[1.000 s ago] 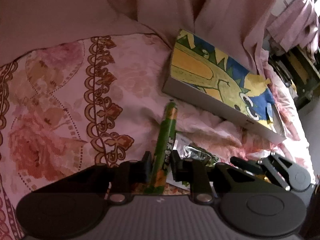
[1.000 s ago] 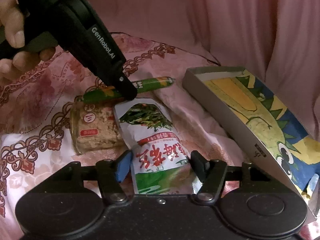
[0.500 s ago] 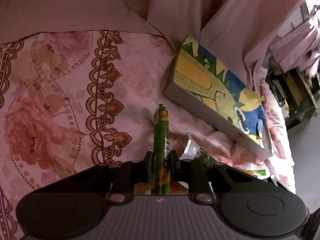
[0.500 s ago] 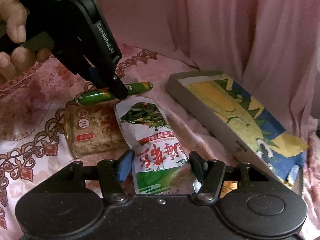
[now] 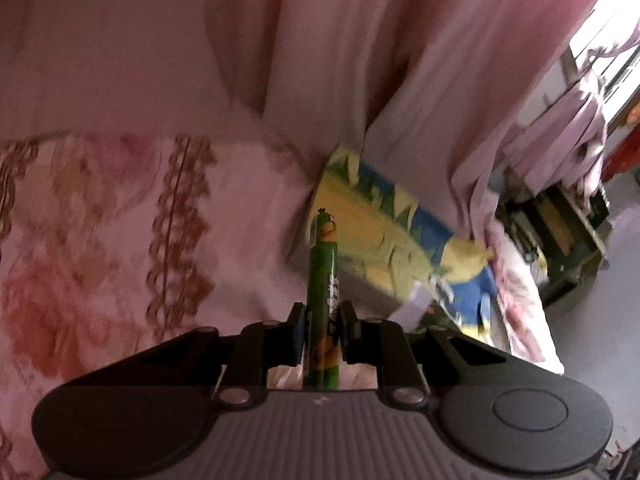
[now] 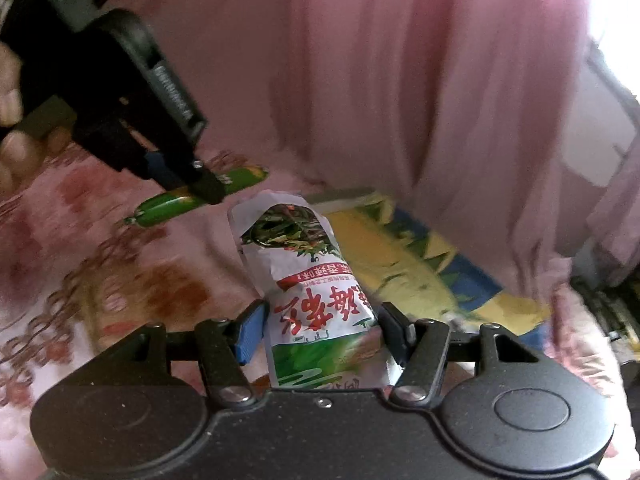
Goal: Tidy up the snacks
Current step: 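Lift and carry the sausage with left tool while right tool carries the pouch to the box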
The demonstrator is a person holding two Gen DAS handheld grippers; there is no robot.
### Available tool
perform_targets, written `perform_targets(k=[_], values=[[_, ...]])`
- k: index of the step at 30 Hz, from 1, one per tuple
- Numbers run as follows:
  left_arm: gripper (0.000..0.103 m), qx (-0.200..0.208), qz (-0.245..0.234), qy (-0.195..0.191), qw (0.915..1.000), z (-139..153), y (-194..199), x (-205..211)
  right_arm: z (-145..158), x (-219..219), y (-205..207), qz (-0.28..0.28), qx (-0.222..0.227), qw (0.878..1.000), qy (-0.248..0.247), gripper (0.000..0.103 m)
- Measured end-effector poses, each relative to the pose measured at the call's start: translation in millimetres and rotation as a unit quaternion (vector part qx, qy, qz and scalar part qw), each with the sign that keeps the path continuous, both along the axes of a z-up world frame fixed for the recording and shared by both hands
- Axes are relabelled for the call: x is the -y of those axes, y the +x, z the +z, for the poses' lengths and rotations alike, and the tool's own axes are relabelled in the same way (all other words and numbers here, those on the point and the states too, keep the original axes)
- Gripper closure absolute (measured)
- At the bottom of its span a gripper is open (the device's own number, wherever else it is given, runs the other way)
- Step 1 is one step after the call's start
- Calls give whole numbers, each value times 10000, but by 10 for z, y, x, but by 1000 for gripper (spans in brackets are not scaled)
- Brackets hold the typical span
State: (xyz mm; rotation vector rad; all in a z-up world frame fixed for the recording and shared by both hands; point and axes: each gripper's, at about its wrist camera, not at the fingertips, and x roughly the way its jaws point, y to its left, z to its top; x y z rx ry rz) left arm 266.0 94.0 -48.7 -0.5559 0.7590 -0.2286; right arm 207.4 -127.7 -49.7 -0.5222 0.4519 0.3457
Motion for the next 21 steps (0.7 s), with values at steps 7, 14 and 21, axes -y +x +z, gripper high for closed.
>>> perform_targets(k=[7, 14, 21], values=[[85, 620, -4, -336, 9975, 130, 414, 258, 181, 221, 322, -578, 411, 9973, 212, 40], [85, 593, -153, -403, 9973, 20, 884, 581, 192, 483, 725, -1044, 522, 9931, 115, 40], [85, 391, -306, -283, 9984, -208, 1168, 799, 16, 658, 1095, -1409, 235, 9897, -7, 40]])
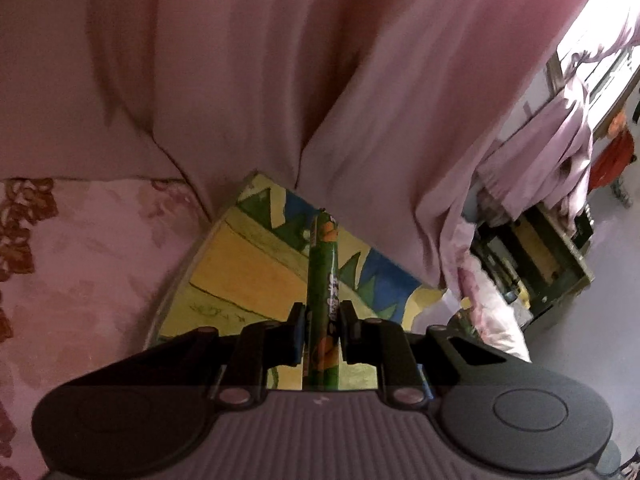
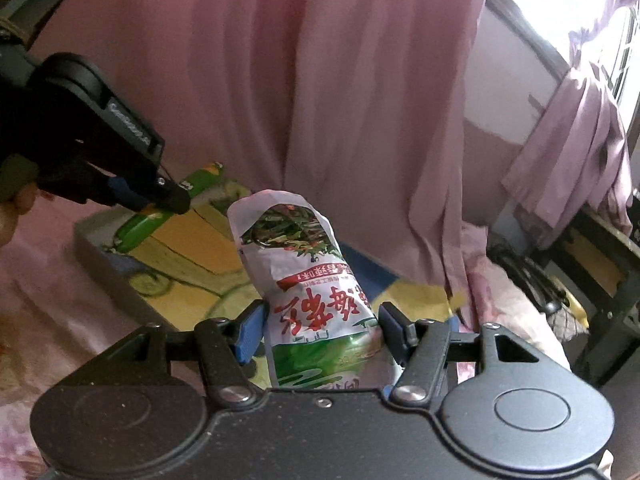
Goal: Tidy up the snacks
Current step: 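Lift and carry the sausage with left tool while right tool carries the pouch to the box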
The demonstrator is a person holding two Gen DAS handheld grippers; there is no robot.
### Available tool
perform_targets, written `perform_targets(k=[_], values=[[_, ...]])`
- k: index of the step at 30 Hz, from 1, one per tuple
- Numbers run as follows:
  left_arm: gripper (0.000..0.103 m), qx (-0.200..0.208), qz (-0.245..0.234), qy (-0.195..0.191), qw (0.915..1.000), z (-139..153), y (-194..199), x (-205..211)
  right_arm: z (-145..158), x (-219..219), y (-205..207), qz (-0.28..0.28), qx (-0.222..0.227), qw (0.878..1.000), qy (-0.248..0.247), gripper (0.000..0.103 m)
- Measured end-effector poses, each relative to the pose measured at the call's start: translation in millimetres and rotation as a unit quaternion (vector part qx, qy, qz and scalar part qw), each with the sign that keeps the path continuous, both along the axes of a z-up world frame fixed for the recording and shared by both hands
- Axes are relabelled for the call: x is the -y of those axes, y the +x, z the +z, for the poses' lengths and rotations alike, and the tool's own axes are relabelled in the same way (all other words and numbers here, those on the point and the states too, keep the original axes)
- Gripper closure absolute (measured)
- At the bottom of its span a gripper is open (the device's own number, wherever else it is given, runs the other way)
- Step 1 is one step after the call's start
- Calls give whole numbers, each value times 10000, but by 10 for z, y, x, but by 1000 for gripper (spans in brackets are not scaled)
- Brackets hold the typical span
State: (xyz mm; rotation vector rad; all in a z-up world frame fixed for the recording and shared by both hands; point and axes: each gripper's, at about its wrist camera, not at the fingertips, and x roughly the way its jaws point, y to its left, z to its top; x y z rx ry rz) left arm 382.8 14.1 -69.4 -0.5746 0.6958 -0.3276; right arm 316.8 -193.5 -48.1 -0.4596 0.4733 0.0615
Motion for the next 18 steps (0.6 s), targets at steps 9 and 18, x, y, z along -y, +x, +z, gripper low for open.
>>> perform_targets(k=[9, 18], values=[[84, -310, -154, 270, 9990, -164, 78, 94, -187, 94, 177, -258, -473, 9985, -31, 40], [84, -319, -258, 534, 9977, -183, 86, 183, -250, 122, 211, -298, -626, 9976, -7, 39]])
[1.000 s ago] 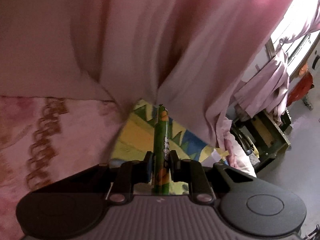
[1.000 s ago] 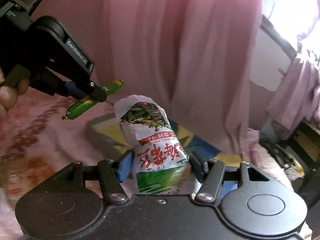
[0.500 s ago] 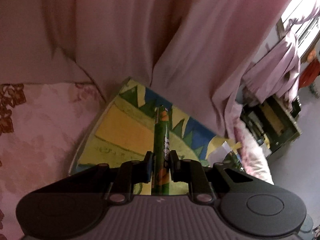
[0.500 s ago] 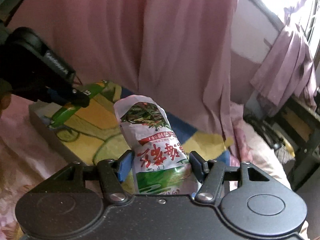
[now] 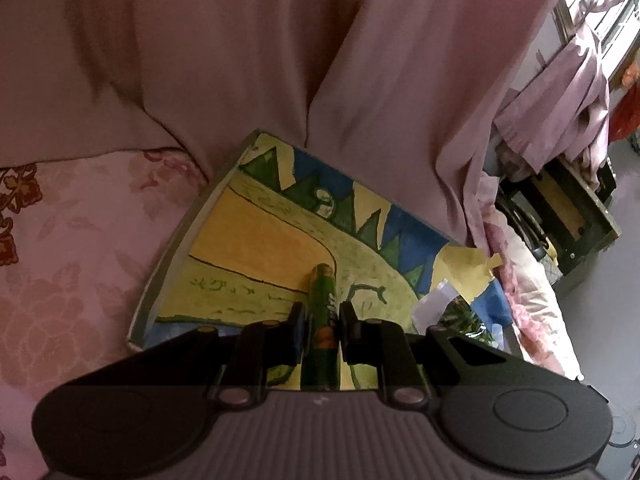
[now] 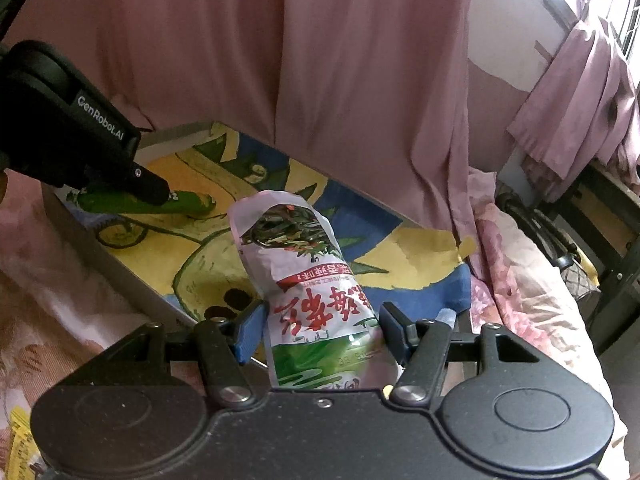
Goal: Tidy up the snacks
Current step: 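Lift and carry the sausage with left tool while right tool carries the pouch to the box, then open left gripper over the box while right gripper releases the pouch into it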
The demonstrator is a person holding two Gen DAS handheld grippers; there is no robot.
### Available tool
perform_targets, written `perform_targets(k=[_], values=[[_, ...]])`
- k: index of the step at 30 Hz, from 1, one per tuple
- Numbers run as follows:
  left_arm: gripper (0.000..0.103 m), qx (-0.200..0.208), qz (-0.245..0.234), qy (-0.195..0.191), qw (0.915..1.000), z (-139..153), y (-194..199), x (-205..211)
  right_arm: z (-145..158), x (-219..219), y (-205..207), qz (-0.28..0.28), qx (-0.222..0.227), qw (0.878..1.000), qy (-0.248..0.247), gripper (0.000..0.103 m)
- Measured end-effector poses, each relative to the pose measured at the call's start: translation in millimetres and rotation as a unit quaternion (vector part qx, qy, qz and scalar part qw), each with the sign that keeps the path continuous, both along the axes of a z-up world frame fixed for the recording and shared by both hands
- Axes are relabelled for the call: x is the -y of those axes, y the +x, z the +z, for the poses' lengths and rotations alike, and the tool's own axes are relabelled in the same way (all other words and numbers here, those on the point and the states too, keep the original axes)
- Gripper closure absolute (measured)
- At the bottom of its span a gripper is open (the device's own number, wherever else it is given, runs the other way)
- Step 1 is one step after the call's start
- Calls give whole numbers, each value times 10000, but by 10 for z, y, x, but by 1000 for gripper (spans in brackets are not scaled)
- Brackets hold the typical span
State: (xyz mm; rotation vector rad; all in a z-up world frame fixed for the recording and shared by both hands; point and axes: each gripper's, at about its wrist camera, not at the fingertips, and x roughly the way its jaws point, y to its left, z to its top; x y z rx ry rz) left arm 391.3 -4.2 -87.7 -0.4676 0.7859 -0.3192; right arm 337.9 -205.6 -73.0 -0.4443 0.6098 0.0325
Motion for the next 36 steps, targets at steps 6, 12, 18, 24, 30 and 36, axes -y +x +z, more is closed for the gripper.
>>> perform_targets(k=[6, 12, 18, 24, 30, 36], values=[[84, -26, -30, 127, 9999, -27, -21, 36, 1, 36, 30, -81, -68, 9998, 149, 37], [72, 18, -75, 180, 9998, 38, -63, 69, 24, 62, 23, -150, -88, 9994, 292, 29], [46, 276, -67, 352, 9990, 219, -198, 99, 157, 96, -77, -209, 18, 9982, 568, 18], [14, 890, 133, 732, 9933, 507, -490, 76, 430, 157, -355, -311, 449, 9937, 976, 7], [1, 1389, 356, 904, 9855, 815, -858, -12, 712, 198, -729, -345, 964, 9855, 1350, 1], [1, 1691, 508, 1097, 9782, 1026, -1267, -109, 917, 161, -1157, -218, 1381, 9766, 1633, 1]])
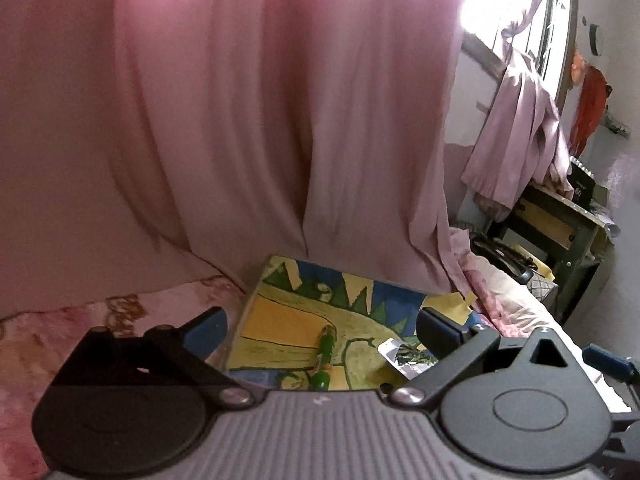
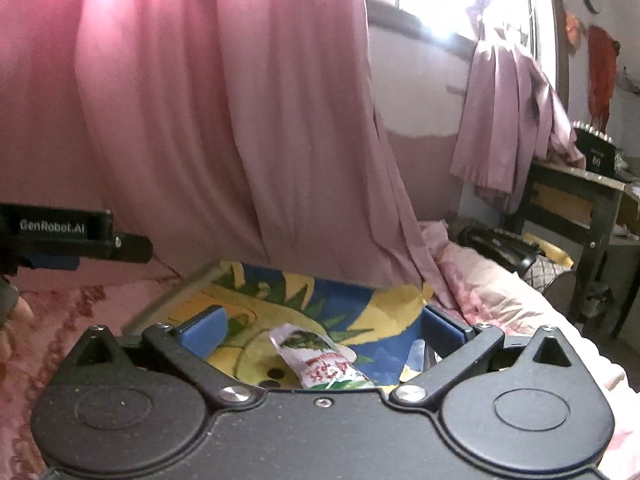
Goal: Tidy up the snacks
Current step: 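Open left gripper over the box while right gripper releases the pouch into it, then withdraw both tools from the box back toward the snack pile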
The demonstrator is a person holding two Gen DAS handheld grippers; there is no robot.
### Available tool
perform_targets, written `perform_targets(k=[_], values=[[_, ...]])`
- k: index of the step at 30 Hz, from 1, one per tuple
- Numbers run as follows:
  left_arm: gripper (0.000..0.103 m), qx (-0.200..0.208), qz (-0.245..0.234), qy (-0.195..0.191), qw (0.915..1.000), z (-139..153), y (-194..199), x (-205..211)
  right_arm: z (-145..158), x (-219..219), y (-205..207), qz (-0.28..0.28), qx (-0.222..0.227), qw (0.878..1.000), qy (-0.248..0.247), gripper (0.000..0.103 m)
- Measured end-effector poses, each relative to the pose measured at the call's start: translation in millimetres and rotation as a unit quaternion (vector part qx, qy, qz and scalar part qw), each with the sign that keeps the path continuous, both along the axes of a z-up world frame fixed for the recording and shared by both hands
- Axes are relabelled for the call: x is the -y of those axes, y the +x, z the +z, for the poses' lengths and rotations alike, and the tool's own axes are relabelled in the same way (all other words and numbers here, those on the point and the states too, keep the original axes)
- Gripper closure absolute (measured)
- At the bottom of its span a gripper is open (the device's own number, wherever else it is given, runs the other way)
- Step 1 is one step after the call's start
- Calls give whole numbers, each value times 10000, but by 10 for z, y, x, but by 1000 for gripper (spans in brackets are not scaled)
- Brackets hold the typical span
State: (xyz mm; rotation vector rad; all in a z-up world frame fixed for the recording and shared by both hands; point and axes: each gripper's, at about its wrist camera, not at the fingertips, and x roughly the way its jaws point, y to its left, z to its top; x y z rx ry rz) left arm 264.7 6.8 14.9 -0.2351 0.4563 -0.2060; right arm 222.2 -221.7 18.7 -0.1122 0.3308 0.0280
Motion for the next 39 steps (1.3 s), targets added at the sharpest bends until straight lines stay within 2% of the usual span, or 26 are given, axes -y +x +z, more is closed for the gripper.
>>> perform_targets(k=[5, 10, 16, 22, 27, 32, 39], values=[[0, 234, 110, 219, 9994, 79, -399, -76, 101, -29, -360, 79, 186, 9997, 140, 1], [0, 347, 168, 476, 9981, 120, -786, -118, 140, -36, -704, 135, 194, 9993, 286, 1], [0, 428, 180, 605, 9971, 154, -1185, -149, 142, -58, -1075, 184, 153, 9988, 430, 1], [0, 253, 201, 845, 9959, 95, -1539, -195, 117, -92, -1391, 218, 15, 9978, 629, 1], [0, 81, 327, 856, 9958, 88, -1743, -256, 77, -138, -1581, 232, -79, 9979, 595, 1], [0, -177, 403, 974, 9943, 34, -1880, -263, 29, -147, -1735, 229, -207, 9974, 651, 1], [0, -297, 451, 1135, 9921, 11, -1990, -251, -44, -196, -1863, 248, -444, 9967, 640, 1]])
